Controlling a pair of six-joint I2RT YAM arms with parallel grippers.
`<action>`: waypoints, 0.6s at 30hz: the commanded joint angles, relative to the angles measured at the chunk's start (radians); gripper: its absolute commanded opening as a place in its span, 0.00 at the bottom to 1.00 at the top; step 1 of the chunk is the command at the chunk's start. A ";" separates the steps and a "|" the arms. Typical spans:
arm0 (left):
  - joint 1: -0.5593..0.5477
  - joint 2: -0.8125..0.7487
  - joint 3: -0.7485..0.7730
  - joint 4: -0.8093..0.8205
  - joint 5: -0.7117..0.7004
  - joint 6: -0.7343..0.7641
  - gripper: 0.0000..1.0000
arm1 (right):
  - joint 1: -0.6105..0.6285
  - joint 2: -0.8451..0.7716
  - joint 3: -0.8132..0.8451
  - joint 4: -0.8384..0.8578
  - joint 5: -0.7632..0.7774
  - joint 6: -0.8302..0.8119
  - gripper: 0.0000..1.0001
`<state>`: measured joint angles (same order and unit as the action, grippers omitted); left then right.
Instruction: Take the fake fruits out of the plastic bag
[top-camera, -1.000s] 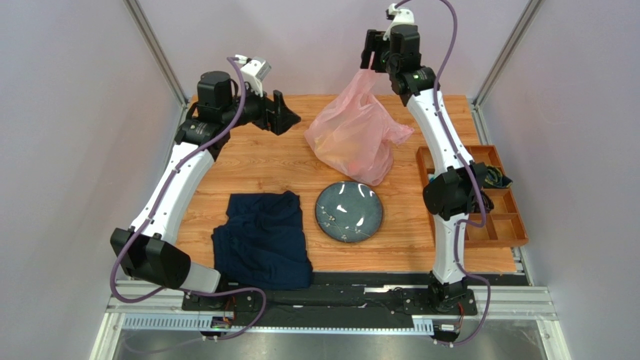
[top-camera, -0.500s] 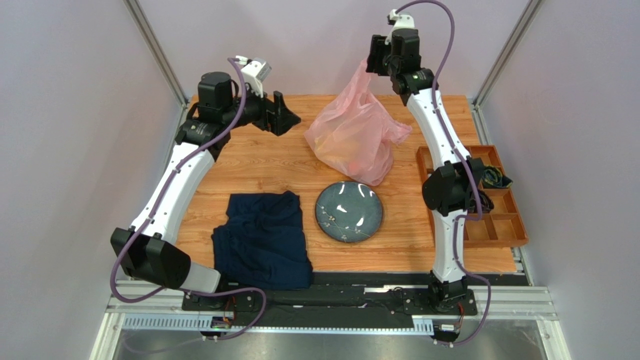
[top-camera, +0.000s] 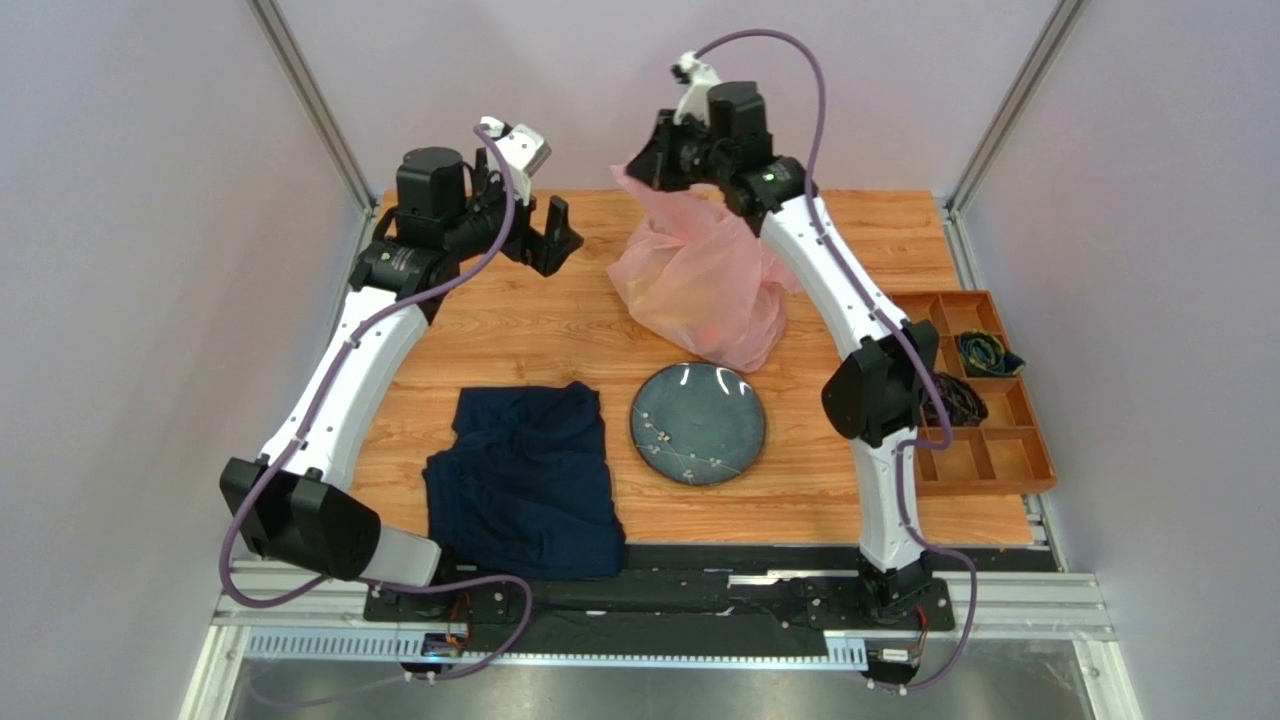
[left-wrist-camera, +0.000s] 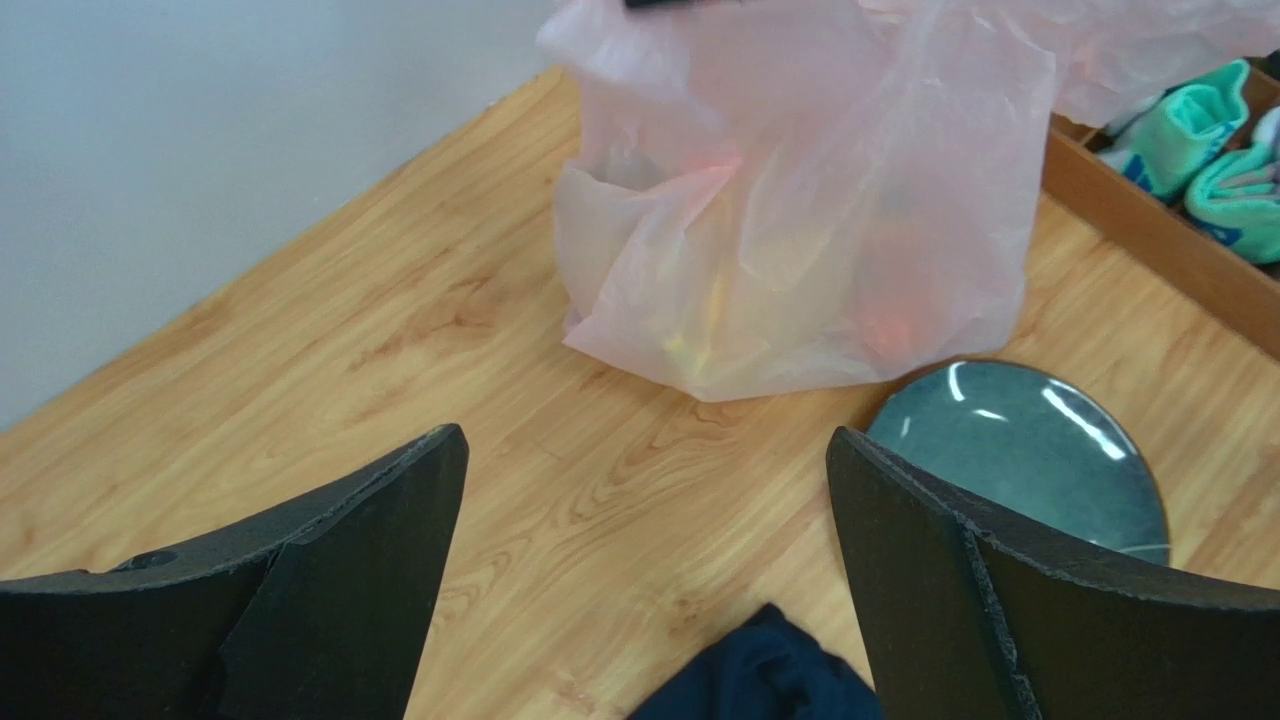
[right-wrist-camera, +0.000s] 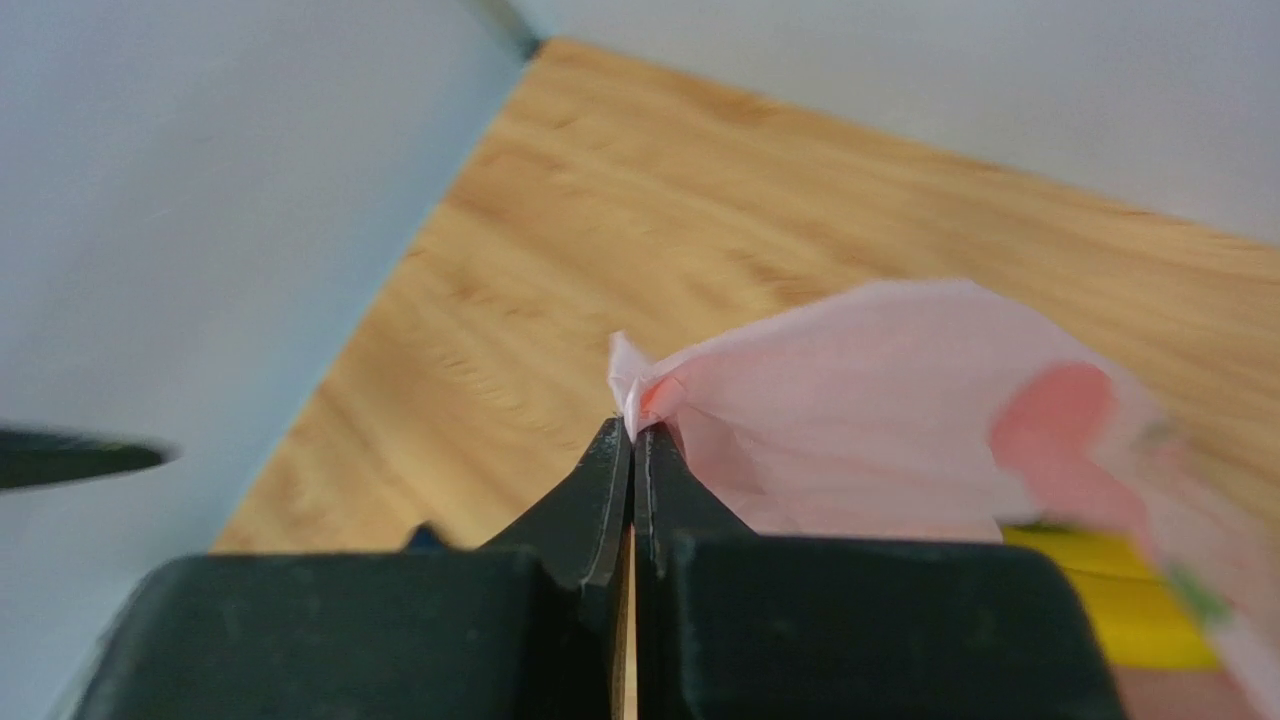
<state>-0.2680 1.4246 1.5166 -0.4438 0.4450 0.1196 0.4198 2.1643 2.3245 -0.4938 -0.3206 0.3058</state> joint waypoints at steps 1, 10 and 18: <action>-0.002 -0.076 -0.030 0.060 -0.042 0.075 0.99 | 0.138 -0.092 0.007 0.113 -0.225 0.157 0.00; -0.002 -0.147 -0.107 0.115 -0.179 -0.018 0.99 | 0.099 -0.156 -0.036 0.052 -0.152 0.144 1.00; 0.000 -0.078 -0.056 0.145 -0.166 -0.168 0.99 | -0.050 -0.397 -0.233 -0.057 -0.074 -0.005 1.00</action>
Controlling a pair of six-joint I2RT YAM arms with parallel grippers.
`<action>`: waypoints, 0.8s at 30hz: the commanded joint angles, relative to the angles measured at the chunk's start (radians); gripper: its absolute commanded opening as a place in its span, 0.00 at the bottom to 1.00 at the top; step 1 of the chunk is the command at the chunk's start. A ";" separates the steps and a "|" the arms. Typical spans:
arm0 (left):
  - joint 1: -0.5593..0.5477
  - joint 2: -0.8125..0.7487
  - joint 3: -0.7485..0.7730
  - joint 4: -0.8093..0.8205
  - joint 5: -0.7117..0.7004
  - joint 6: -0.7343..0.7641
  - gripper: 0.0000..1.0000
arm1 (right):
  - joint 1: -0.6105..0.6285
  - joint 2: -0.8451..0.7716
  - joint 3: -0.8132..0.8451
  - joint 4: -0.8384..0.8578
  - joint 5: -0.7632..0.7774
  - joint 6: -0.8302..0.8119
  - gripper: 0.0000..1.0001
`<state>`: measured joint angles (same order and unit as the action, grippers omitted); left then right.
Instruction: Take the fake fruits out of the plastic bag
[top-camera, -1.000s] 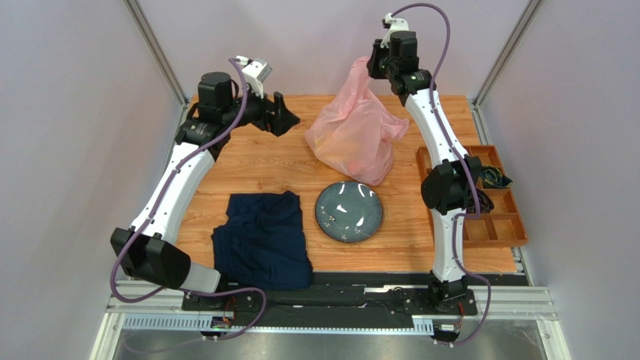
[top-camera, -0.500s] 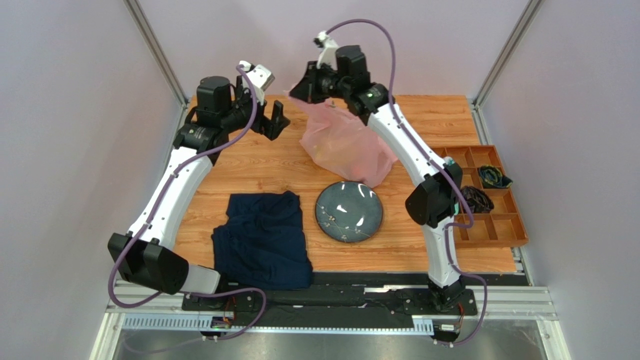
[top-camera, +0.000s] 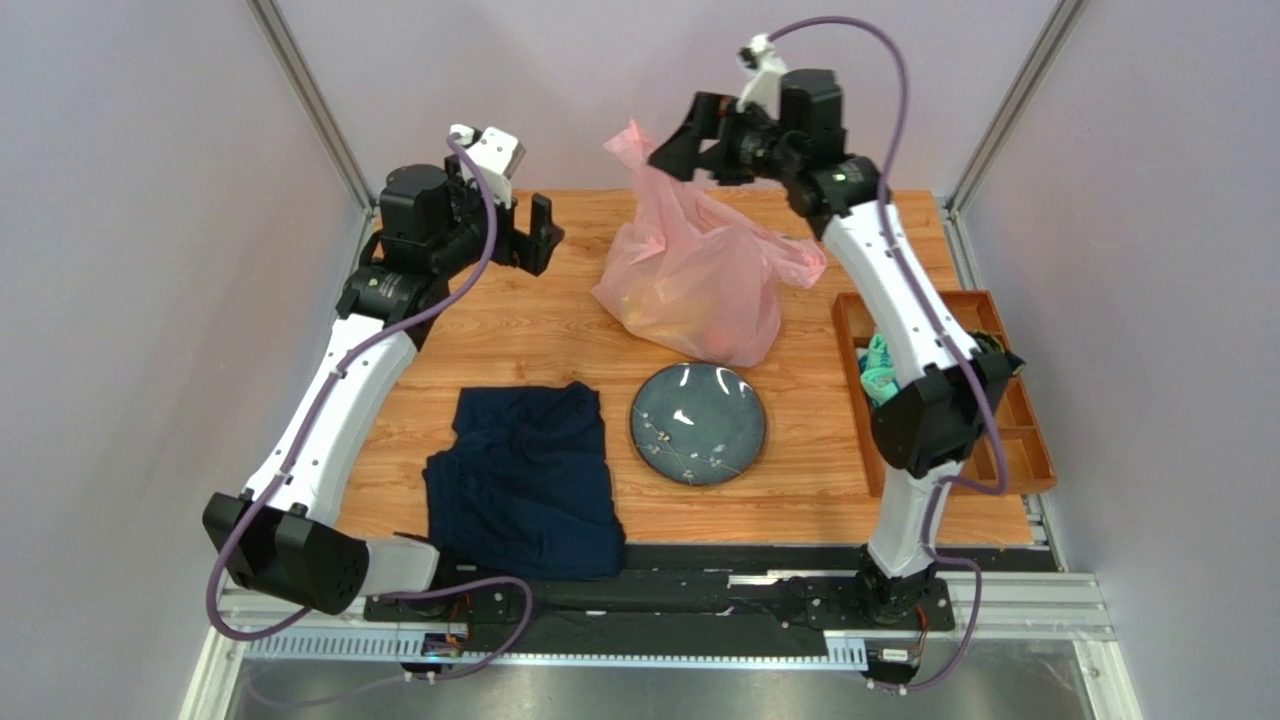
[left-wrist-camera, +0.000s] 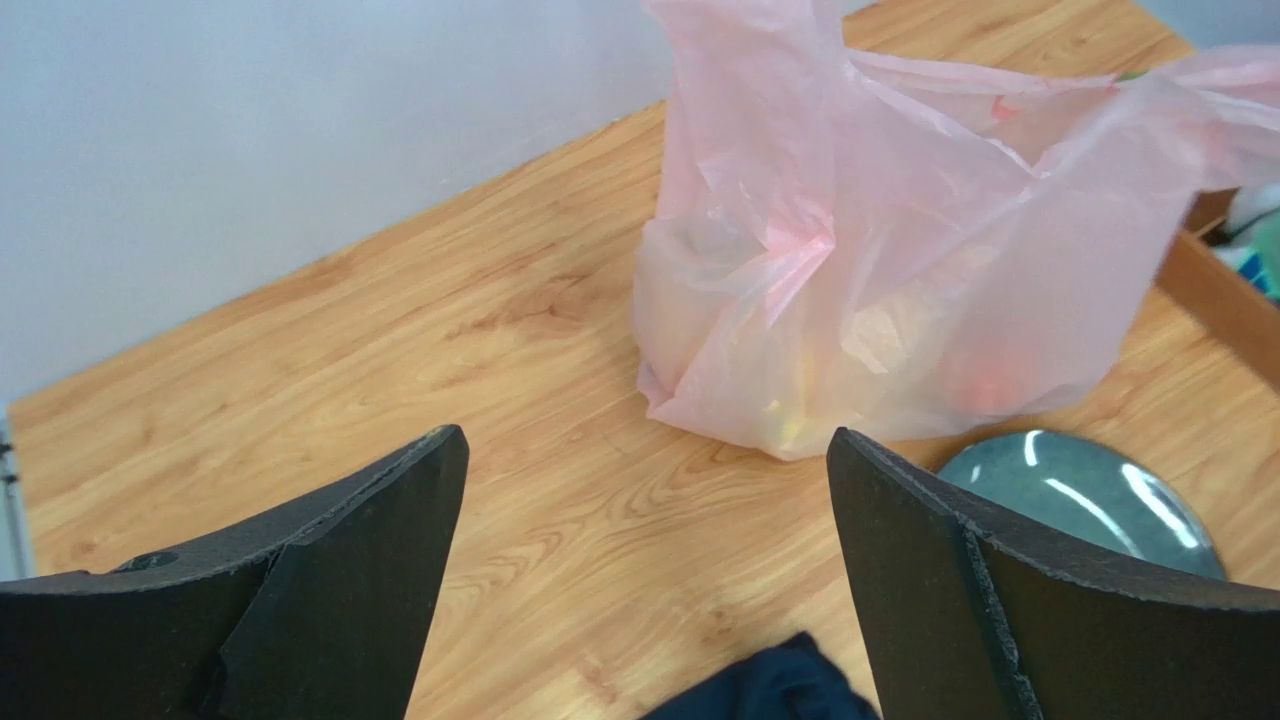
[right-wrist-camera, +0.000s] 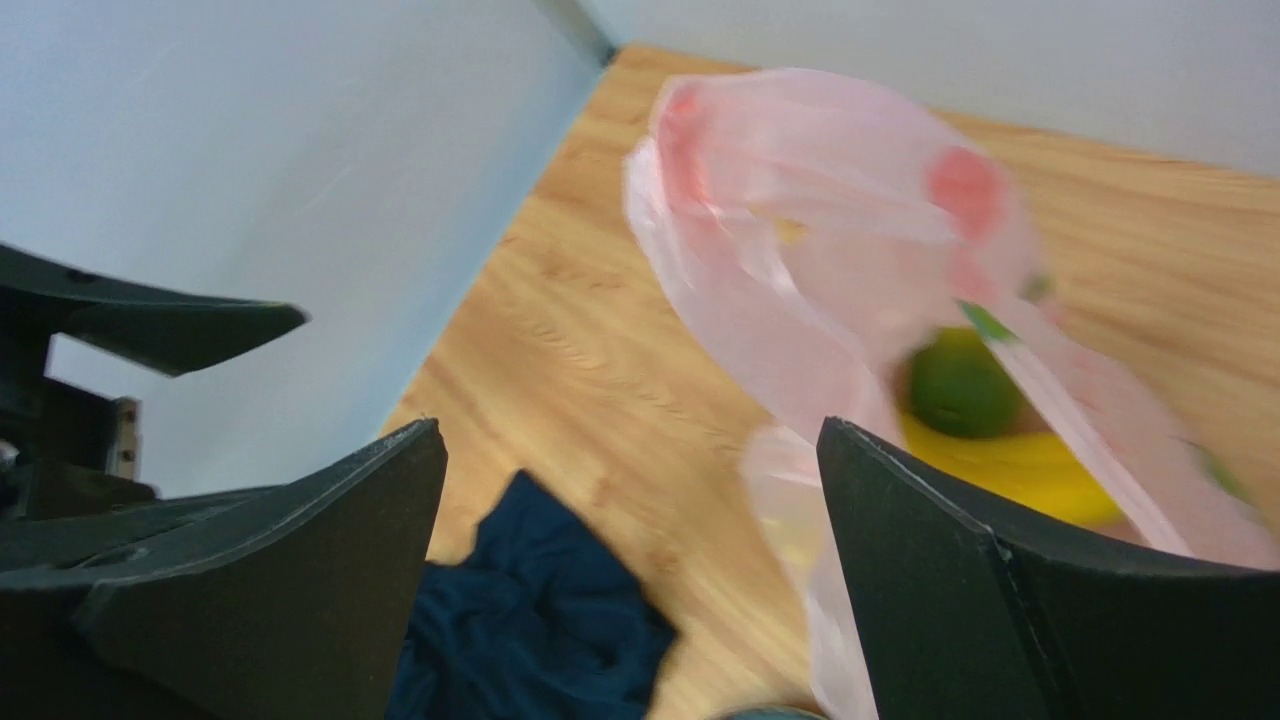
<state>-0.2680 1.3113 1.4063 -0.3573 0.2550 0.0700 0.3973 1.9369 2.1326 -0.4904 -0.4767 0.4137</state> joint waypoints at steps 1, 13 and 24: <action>0.000 0.054 0.069 0.072 0.055 -0.143 0.99 | -0.035 -0.196 -0.100 -0.066 0.096 -0.143 1.00; -0.029 0.480 0.459 0.241 0.285 -0.444 0.99 | -0.216 -0.519 -0.494 -0.181 0.391 -0.216 0.99; -0.155 0.681 0.652 0.241 0.130 -0.481 0.88 | -0.374 -0.549 -0.632 -0.275 0.231 -0.128 0.99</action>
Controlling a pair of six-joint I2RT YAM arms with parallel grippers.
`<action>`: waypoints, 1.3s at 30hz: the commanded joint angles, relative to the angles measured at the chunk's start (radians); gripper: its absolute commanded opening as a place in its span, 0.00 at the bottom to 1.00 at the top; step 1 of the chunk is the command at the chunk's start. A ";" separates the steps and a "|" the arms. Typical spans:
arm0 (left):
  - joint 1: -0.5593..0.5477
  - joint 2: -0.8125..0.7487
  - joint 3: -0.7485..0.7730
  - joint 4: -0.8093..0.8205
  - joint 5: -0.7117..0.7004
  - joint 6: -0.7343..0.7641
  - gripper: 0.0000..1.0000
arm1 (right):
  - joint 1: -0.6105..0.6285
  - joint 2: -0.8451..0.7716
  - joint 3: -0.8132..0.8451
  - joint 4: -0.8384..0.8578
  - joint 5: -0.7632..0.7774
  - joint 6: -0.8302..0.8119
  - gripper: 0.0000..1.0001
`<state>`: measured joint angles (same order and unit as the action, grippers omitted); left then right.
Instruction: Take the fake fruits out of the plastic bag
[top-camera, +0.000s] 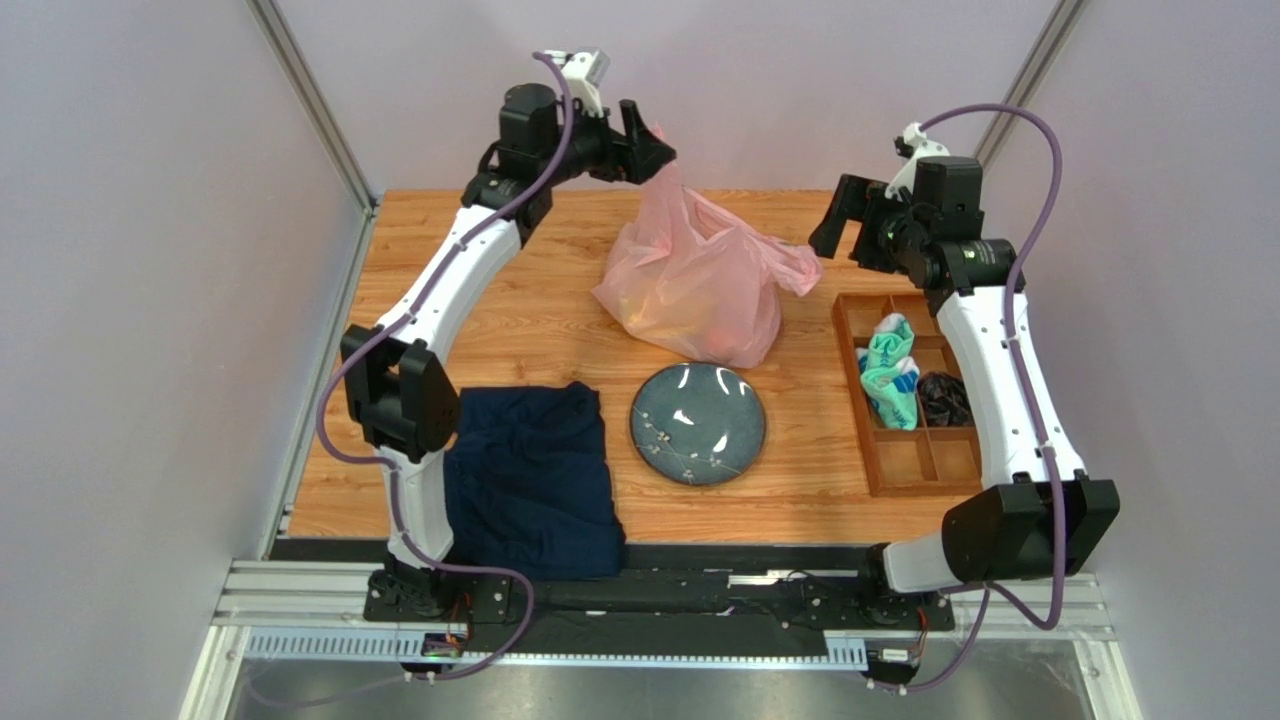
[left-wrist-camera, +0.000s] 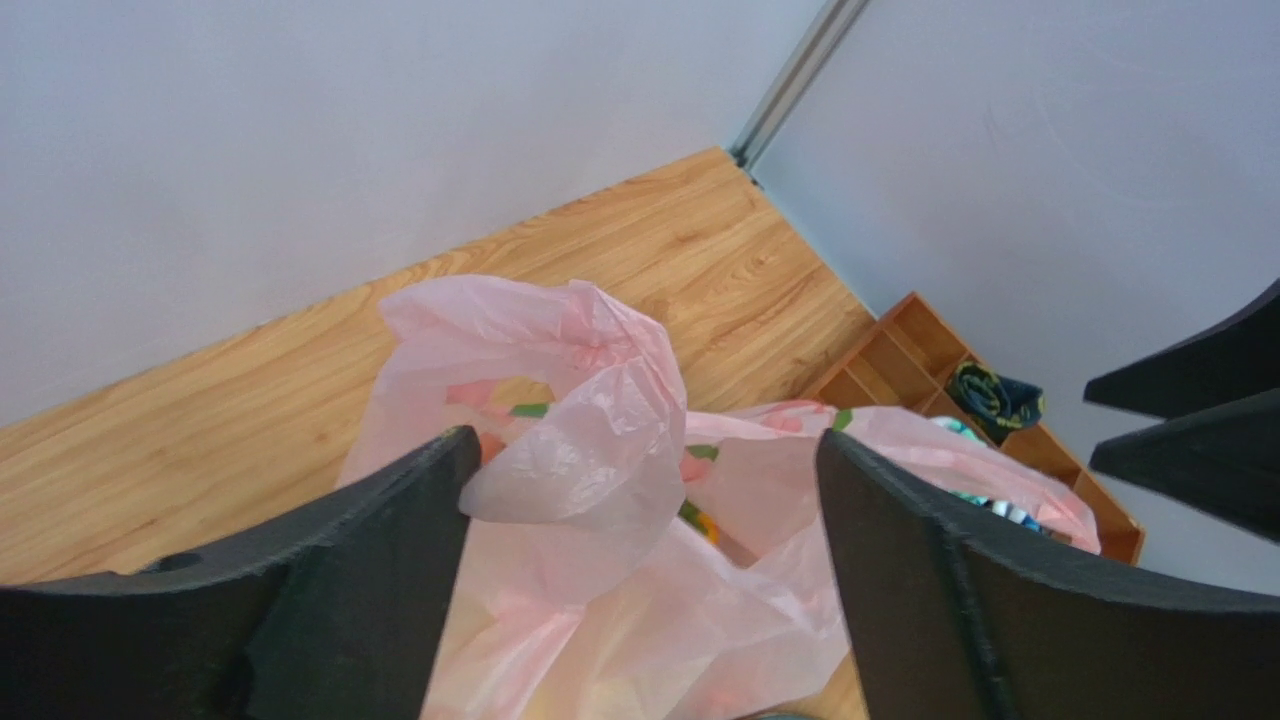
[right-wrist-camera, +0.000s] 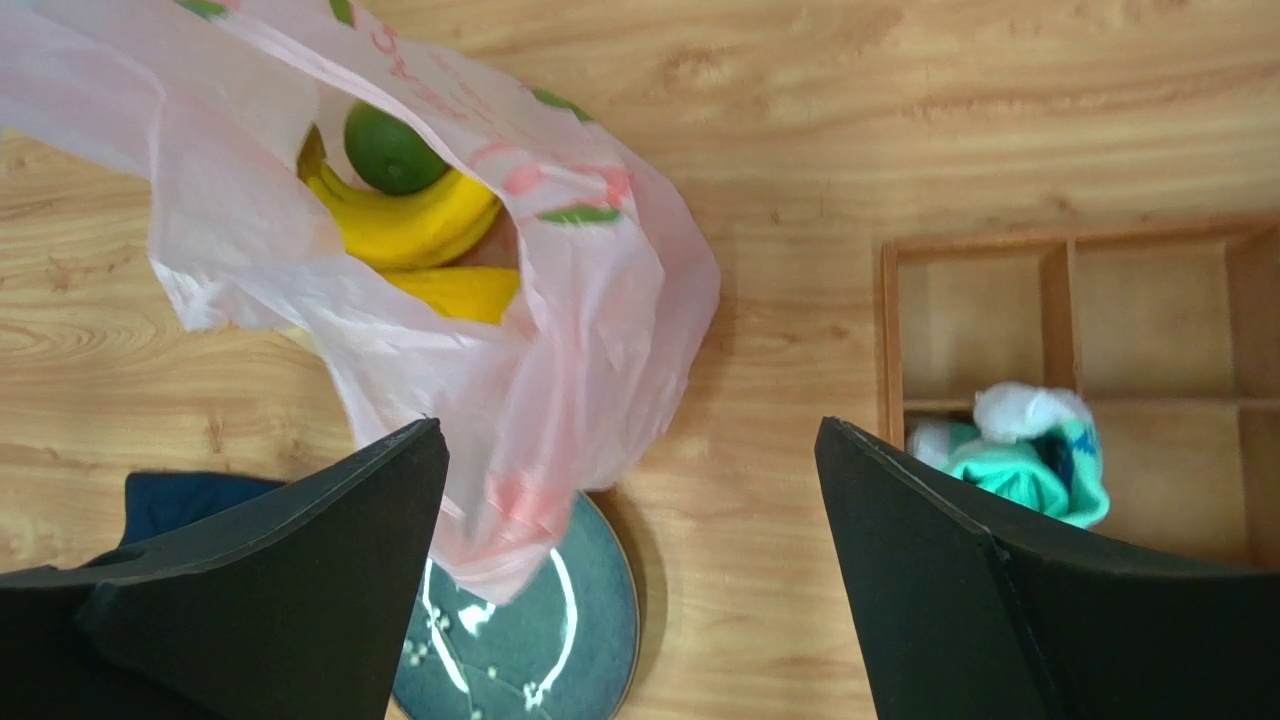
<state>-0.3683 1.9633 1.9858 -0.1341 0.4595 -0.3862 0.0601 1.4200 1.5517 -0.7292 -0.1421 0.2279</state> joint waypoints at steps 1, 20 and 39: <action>-0.066 0.037 0.082 0.004 -0.097 -0.022 0.82 | -0.040 -0.030 -0.062 -0.036 -0.128 0.063 0.99; -0.047 -0.098 -0.035 -0.093 -0.127 0.056 0.00 | -0.040 0.201 -0.009 0.123 -0.444 0.274 0.20; 0.178 -0.090 0.388 -0.004 -0.104 0.317 0.00 | 0.156 0.674 1.064 0.360 -0.257 -0.086 0.00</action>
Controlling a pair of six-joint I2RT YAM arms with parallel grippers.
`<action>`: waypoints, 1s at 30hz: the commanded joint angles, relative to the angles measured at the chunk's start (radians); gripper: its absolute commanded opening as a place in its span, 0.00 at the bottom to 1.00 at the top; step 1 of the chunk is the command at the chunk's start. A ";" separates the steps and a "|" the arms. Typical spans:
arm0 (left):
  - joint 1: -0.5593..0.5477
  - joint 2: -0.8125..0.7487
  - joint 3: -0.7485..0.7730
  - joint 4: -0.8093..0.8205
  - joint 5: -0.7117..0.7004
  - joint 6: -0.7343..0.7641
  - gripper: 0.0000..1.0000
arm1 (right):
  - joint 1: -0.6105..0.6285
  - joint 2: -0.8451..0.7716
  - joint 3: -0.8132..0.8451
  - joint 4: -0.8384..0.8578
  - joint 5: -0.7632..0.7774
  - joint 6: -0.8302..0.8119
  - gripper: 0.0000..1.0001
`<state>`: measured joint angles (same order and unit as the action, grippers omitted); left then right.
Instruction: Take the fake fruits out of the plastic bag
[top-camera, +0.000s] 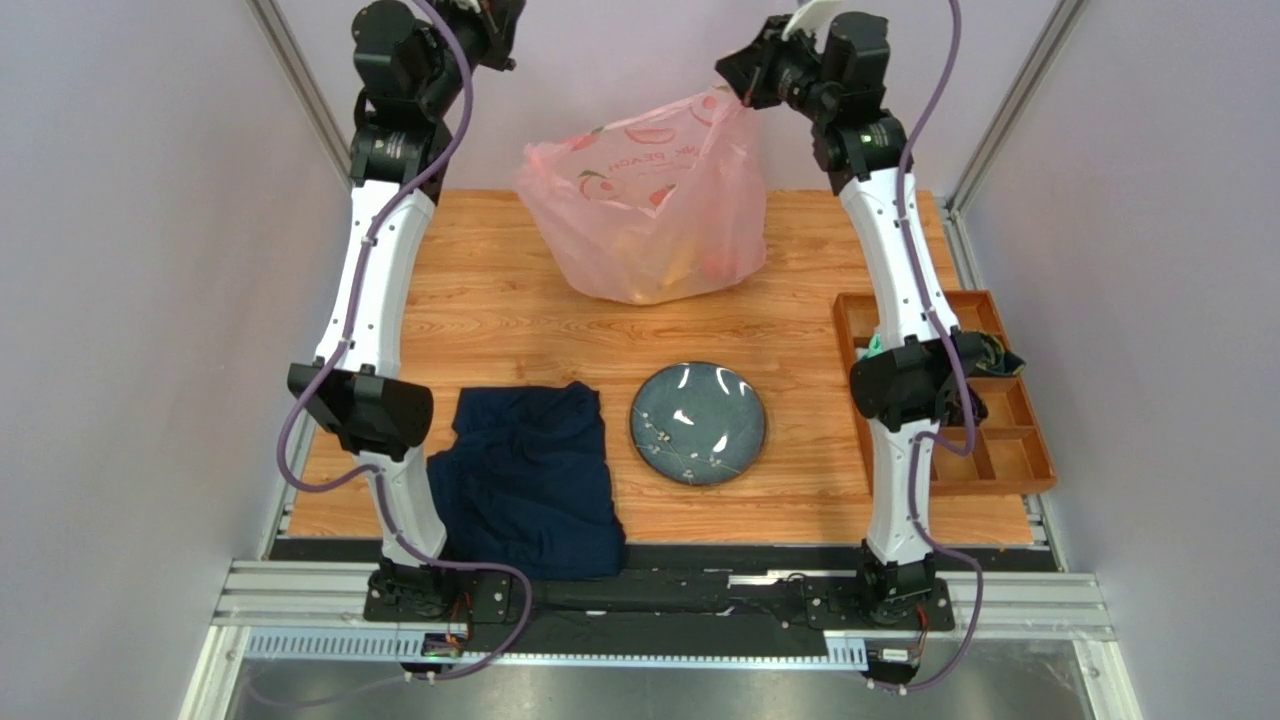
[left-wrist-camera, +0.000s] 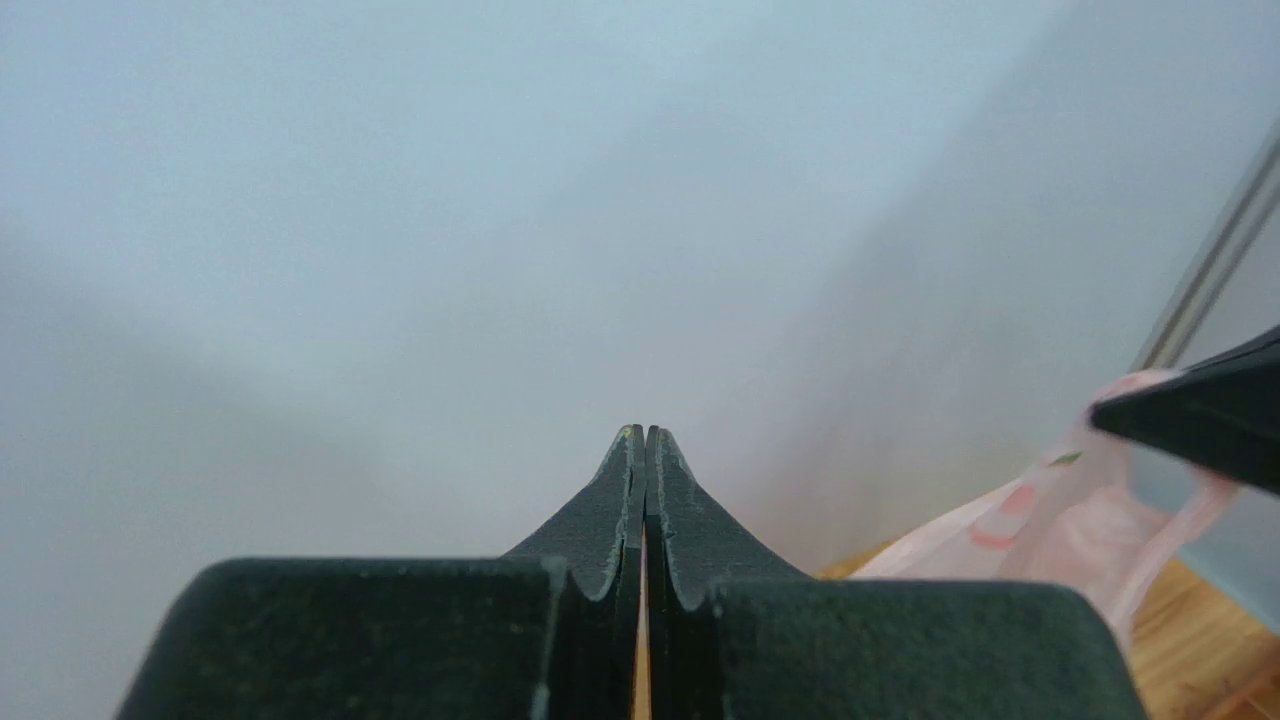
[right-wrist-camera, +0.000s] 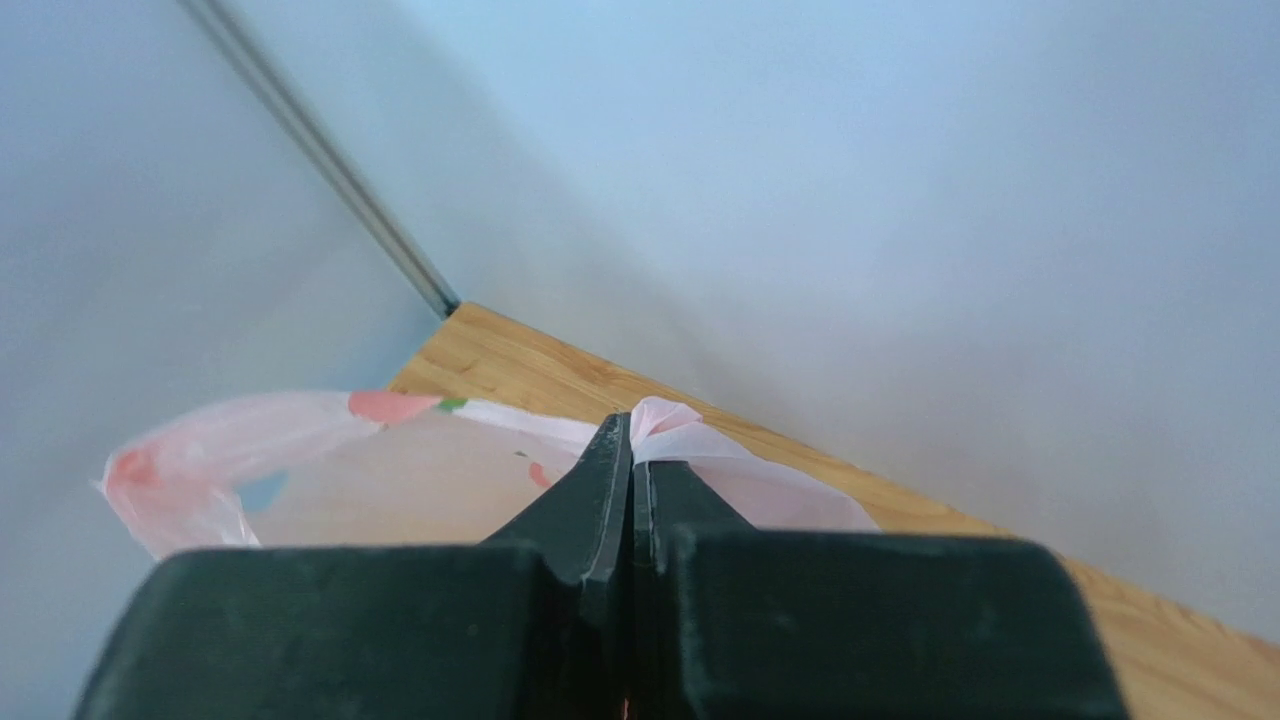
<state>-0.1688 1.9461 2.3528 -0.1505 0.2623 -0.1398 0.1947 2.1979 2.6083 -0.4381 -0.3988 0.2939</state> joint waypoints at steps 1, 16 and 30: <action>-0.021 -0.131 -0.015 -0.013 0.141 0.078 0.00 | 0.019 -0.136 -0.041 0.029 -0.023 -0.182 0.00; -0.130 -0.642 -0.957 -0.136 0.258 -0.061 0.94 | 0.011 -0.770 -1.180 -0.058 -0.034 -0.245 0.00; -0.305 -0.401 -0.845 -0.446 0.163 0.002 0.97 | 0.014 -0.791 -1.200 -0.059 0.018 -0.275 0.00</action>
<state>-0.4332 1.5269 1.4666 -0.4904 0.5026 -0.1677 0.2127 1.4448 1.3865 -0.5323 -0.4076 0.0326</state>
